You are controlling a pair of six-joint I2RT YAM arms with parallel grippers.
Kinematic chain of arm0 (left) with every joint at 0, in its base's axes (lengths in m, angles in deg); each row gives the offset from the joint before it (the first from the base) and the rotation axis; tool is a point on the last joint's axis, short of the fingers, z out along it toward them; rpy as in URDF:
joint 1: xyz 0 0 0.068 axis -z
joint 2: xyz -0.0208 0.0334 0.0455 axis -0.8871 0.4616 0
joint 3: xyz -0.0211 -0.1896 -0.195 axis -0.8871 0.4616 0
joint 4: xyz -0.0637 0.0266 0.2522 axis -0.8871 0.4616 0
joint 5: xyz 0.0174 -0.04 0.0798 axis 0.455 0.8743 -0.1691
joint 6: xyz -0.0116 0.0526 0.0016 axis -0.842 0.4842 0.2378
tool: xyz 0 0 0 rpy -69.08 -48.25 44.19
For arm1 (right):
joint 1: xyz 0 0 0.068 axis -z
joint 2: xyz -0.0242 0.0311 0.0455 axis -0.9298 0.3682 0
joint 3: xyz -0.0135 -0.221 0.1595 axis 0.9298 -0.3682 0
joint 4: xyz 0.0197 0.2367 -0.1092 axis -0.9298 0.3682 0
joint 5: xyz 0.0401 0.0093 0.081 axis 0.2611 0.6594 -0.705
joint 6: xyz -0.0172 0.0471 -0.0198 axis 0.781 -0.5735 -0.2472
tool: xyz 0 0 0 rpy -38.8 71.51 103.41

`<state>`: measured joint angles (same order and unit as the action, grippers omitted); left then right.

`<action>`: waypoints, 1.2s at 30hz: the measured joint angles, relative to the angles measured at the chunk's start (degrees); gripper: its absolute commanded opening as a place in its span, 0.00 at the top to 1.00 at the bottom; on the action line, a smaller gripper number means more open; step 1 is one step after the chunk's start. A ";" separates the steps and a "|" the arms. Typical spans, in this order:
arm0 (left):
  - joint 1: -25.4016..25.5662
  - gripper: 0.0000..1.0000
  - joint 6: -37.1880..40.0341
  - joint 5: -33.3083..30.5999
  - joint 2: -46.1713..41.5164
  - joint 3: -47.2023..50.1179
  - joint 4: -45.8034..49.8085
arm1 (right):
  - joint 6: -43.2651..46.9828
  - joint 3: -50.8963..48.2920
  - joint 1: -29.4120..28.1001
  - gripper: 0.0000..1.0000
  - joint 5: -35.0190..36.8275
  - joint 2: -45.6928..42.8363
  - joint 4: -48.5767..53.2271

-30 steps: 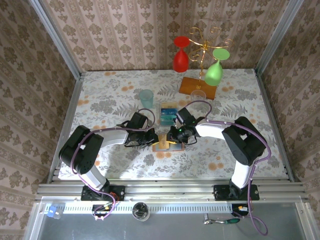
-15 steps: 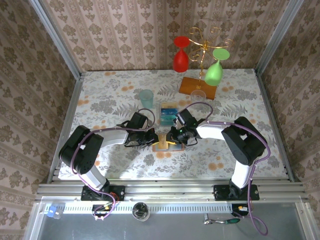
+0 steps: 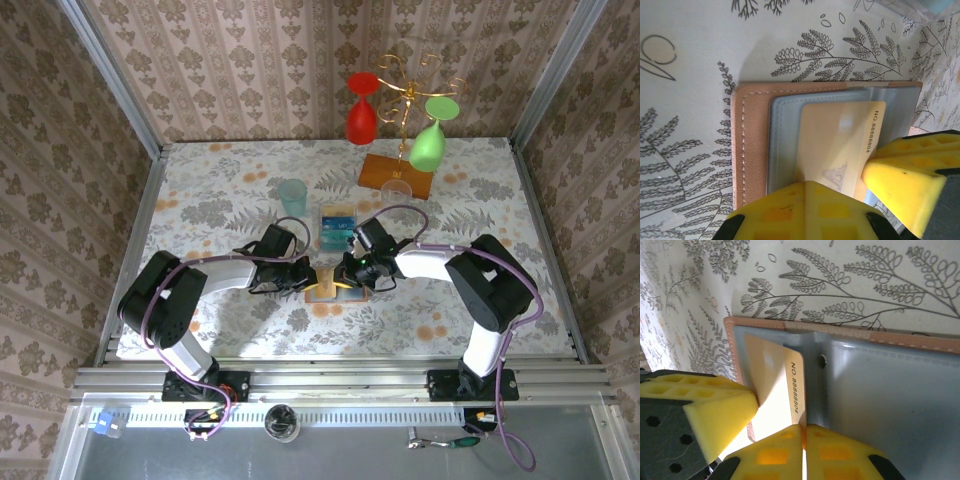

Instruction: Take the credit cards out of the card holder

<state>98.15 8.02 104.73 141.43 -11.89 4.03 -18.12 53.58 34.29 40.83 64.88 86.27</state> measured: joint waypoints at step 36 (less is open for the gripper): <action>1.90 1.00 -0.07 1.14 -0.72 -0.22 -1.09 | 4.63 -0.04 2.34 0.96 1.68 -3.30 6.60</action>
<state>100.05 7.96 105.86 140.71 -12.11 2.93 -13.49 53.53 36.63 42.51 61.58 92.87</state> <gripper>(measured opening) 0.050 0.044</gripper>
